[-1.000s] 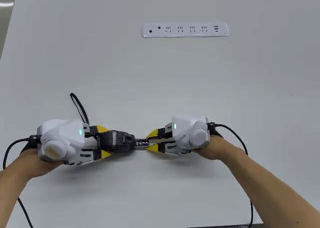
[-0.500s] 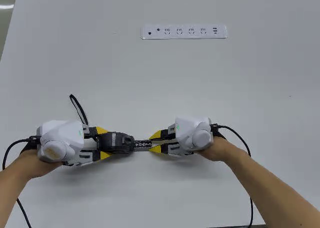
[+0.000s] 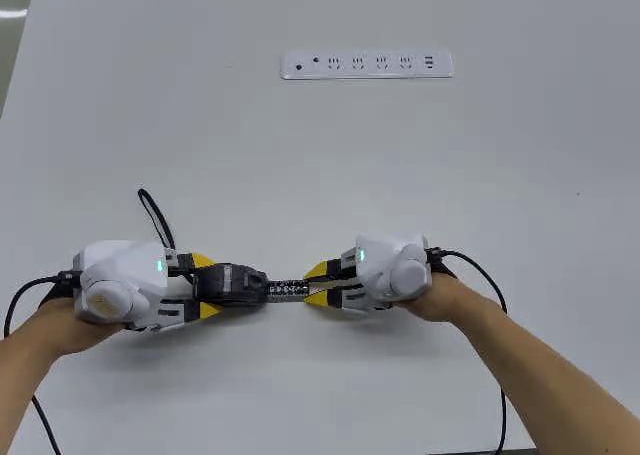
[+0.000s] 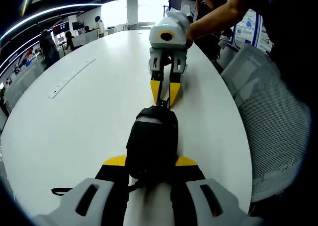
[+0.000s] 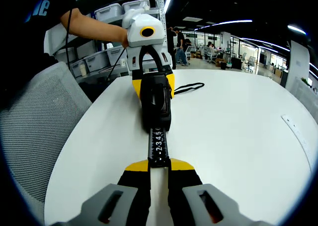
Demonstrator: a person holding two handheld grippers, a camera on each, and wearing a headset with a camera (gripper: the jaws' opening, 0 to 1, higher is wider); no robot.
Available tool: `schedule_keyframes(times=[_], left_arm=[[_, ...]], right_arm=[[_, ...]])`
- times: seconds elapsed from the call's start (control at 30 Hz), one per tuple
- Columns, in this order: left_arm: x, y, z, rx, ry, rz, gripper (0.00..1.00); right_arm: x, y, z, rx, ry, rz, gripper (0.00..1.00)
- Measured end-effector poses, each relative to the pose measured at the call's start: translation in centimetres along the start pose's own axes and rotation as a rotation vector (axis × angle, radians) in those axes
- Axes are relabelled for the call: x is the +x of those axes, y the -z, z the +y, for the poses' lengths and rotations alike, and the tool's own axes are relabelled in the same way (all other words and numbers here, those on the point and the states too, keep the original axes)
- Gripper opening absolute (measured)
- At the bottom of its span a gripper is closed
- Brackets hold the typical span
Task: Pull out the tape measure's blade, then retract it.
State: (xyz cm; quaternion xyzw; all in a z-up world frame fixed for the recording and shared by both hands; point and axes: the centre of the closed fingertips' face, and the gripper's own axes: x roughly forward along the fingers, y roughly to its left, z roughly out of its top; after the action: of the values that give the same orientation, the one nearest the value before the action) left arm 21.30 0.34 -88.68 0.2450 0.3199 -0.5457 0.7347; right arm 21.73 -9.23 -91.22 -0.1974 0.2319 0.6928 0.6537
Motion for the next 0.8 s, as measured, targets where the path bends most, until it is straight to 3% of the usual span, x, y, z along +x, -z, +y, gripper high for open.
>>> schedule_keyframes(times=[0.8], left_arm=[[0.0, 0.0, 0.0, -0.004, 0.001, -0.001, 0.28]], right_arm=[[-1.2, 0.9, 0.0, 0.013, -0.001, 0.008, 0.09]])
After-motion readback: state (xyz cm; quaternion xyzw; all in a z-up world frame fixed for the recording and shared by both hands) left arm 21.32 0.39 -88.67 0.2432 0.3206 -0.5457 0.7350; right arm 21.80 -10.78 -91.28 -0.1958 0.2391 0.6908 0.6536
